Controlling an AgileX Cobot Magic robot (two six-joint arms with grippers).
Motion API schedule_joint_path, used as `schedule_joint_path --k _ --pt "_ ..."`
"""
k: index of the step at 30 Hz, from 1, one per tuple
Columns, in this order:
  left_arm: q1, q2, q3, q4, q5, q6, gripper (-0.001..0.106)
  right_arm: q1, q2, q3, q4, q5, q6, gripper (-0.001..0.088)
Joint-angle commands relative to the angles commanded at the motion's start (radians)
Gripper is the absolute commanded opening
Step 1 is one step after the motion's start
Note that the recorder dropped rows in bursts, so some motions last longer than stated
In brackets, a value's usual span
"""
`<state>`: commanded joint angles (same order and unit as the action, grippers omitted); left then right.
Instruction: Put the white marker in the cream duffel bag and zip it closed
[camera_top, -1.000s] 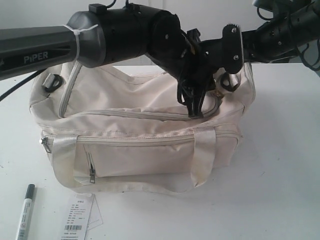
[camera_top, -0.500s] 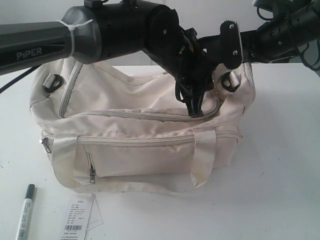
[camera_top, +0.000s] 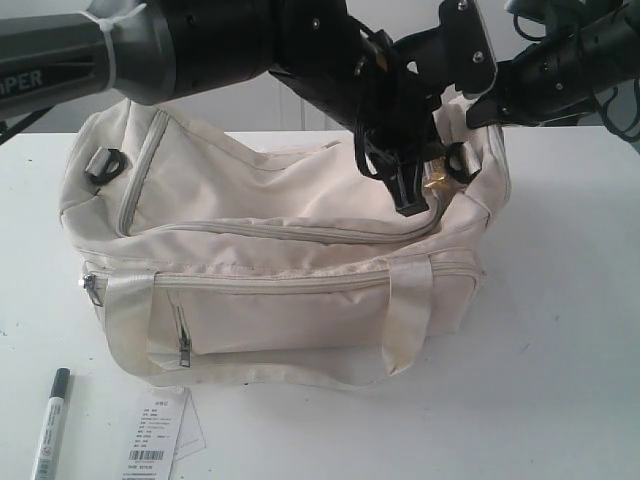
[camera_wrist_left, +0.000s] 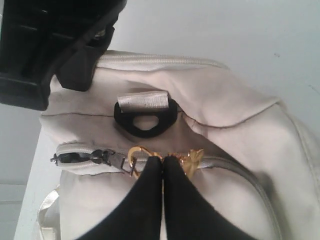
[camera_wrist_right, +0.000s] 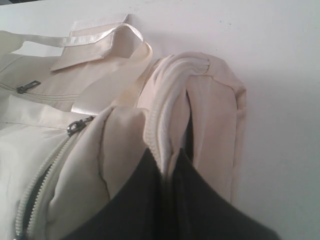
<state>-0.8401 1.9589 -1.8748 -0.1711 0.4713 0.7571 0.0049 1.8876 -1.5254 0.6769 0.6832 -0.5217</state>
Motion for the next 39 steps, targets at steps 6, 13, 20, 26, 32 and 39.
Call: schedule_joint_path --k 6,13,20,26,32,39 --pt "0.000 0.000 0.000 0.000 -0.014 -0.028 0.000 0.000 0.000 0.000 0.000 0.000 0.000 0.0000" --pt "0.000 0.002 0.000 0.000 -0.008 -0.039 0.000 0.000 0.001 0.000 0.000 -0.006 0.000 0.0000" --pt "0.000 0.002 0.000 0.000 -0.014 -0.039 0.000 0.000 0.007 0.000 0.000 -0.054 0.001 0.0000" --pt "-0.002 0.002 0.000 -0.014 -0.012 -0.047 0.000 0.000 0.009 0.000 0.024 -0.029 0.007 0.0000" --pt "-0.032 -0.002 0.000 -0.005 0.013 -0.056 0.000 0.000 0.009 0.000 0.047 -0.027 0.003 0.0000" --pt "-0.039 -0.019 0.000 -0.005 0.029 -0.074 0.000 0.000 0.009 0.000 0.045 -0.027 0.003 0.0000"
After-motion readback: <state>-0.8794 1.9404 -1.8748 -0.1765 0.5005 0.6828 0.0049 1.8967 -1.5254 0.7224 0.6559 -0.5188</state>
